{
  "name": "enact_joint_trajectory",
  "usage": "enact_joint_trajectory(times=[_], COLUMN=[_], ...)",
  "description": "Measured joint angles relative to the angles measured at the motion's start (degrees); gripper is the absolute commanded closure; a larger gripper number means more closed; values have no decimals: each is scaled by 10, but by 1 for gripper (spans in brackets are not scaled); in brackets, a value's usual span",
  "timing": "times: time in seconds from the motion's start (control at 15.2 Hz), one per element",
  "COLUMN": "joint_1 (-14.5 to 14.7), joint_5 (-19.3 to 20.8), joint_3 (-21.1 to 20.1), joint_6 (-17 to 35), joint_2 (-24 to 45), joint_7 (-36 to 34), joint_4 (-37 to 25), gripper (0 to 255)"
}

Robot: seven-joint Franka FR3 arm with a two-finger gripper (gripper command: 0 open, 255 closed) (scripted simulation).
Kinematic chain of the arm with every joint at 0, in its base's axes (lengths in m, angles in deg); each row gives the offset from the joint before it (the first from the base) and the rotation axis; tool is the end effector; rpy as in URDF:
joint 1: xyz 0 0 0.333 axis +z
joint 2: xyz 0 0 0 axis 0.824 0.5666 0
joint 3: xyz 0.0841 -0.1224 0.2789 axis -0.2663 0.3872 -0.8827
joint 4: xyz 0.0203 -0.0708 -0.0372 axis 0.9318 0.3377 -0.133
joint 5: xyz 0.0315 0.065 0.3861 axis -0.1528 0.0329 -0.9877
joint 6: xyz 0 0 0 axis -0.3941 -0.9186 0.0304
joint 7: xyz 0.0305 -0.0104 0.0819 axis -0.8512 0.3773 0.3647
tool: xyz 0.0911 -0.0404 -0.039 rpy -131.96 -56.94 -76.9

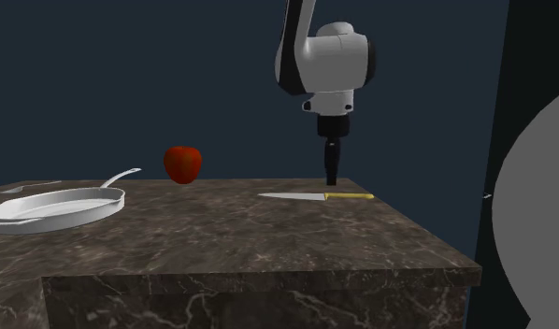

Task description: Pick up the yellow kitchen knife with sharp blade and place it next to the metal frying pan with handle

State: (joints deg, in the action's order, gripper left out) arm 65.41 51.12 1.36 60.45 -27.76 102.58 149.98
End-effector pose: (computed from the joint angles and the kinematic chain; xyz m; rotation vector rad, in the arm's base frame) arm 0.5375 -0.0749 0.3873 2.4469 1.7071 0.1410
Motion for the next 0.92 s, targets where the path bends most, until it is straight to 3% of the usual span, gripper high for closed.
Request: enact_joint_trajectory(times=[0.26,0.92], joint_1=[-1,-6], joint_5=[-20,-39], joint_3=[-3,-6], joint_6=[33,74], joint_2=[50,93], joint_7=[56,72], joint_4=[-25,-25], gripper=[0,0])
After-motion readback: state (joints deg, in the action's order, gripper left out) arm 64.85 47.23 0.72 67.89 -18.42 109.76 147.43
